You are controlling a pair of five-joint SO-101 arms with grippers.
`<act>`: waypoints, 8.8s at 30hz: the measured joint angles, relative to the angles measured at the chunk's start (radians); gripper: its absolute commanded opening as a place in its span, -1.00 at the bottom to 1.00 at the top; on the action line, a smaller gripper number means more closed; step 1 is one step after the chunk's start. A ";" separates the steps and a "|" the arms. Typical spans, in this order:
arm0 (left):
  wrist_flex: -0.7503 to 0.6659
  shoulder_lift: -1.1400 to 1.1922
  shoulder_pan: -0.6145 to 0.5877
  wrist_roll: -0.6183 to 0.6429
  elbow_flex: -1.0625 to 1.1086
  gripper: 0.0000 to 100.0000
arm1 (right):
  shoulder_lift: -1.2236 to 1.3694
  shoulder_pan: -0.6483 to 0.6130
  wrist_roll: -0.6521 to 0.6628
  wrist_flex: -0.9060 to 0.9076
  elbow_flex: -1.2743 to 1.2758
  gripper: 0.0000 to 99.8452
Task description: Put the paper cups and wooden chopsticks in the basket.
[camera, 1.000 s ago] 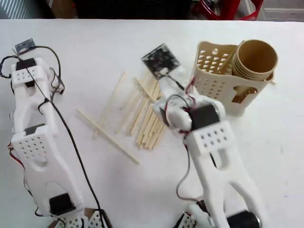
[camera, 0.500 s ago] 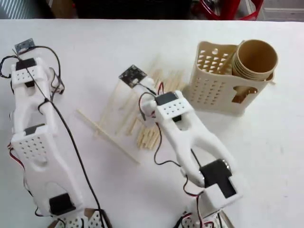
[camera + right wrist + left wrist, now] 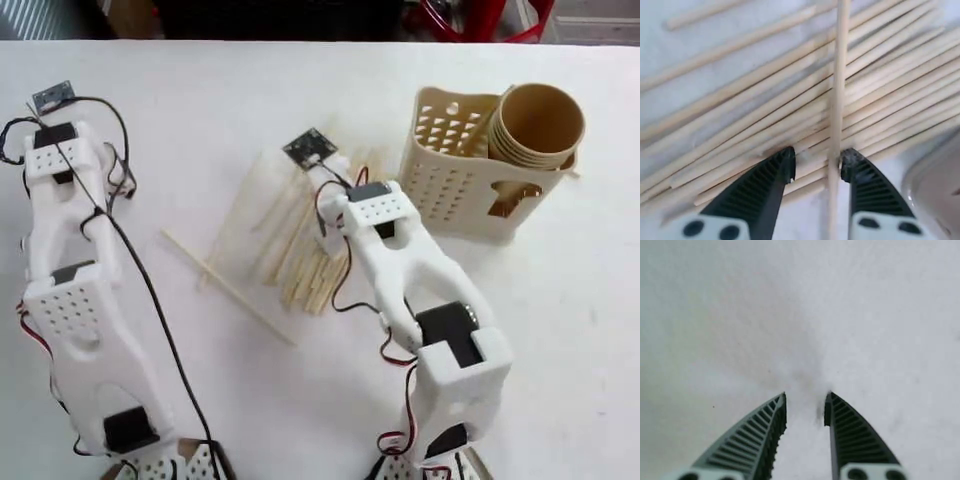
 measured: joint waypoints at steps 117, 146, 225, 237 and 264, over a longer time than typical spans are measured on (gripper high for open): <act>0.133 0.018 0.437 -0.514 0.066 -0.96 | -1.367 0.356 0.196 0.061 1.131 -0.96; -0.069 -0.014 1.037 -0.397 -1.059 -0.96 | -1.367 0.356 0.190 0.012 1.151 -0.96; 0.210 0.021 0.420 -0.012 0.074 -0.63 | -1.367 0.356 0.190 -0.044 1.188 -0.96; 0.192 0.041 0.448 -0.021 0.046 -0.93 | -1.367 0.356 0.190 -0.044 1.188 -0.96; 0.436 -0.207 0.870 -0.422 -1.063 -0.96 | -1.367 0.356 0.190 -0.054 1.188 -0.96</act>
